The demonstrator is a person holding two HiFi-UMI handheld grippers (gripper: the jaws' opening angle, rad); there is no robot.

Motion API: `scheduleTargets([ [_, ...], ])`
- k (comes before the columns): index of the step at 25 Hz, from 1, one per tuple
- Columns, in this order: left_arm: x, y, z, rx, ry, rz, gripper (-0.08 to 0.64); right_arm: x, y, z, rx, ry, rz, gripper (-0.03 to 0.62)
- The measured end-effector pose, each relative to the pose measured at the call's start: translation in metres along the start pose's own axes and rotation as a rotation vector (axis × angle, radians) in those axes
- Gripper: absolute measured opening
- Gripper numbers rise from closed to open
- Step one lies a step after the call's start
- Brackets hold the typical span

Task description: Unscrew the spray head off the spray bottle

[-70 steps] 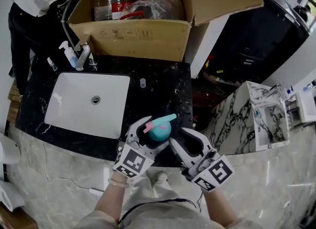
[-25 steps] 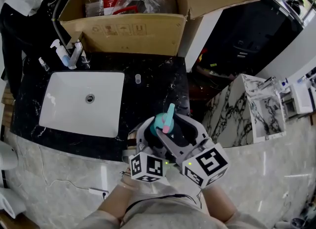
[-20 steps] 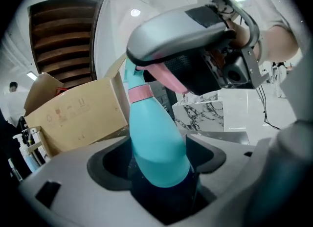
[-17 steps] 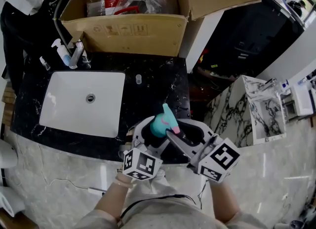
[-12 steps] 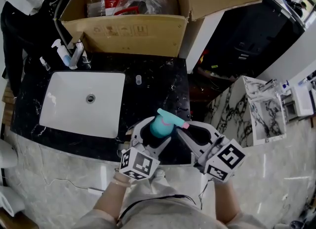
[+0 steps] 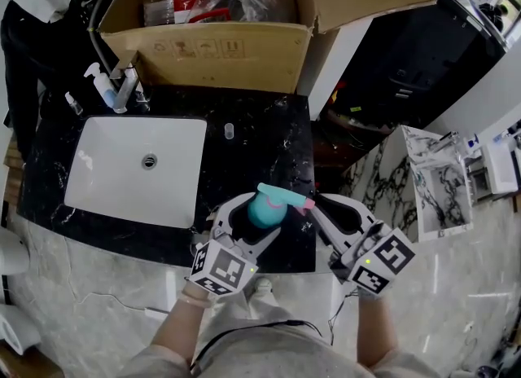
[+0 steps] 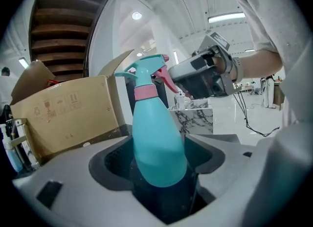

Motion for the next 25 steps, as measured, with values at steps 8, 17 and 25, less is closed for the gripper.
scheduleTargets([
  [8, 0.001, 0.001, 0.001, -0.011, 0.018, -0.007, 0.333, 0.012, -0.002, 0.031, -0.111, -0.046, 0.011, 0.005],
  [17, 0.000, 0.002, 0.001, -0.012, 0.015, -0.017, 0.331, 0.008, -0.017, -0.006, 0.006, -0.107, -0.075, 0.005],
  [25, 0.000, 0.003, -0.002, -0.008, 0.008, -0.012, 0.331, 0.010, -0.050, -0.010, -0.031, -0.143, -0.100, 0.006],
])
Point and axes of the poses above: the fingertips, and each gripper's own axes: y backward along the fingers, z to its left, x out of its underside, the point moved 1 cm from there along y, backward along the fingers, and after that the axes turned 12 degrees about -z, right-handed, at the moved point
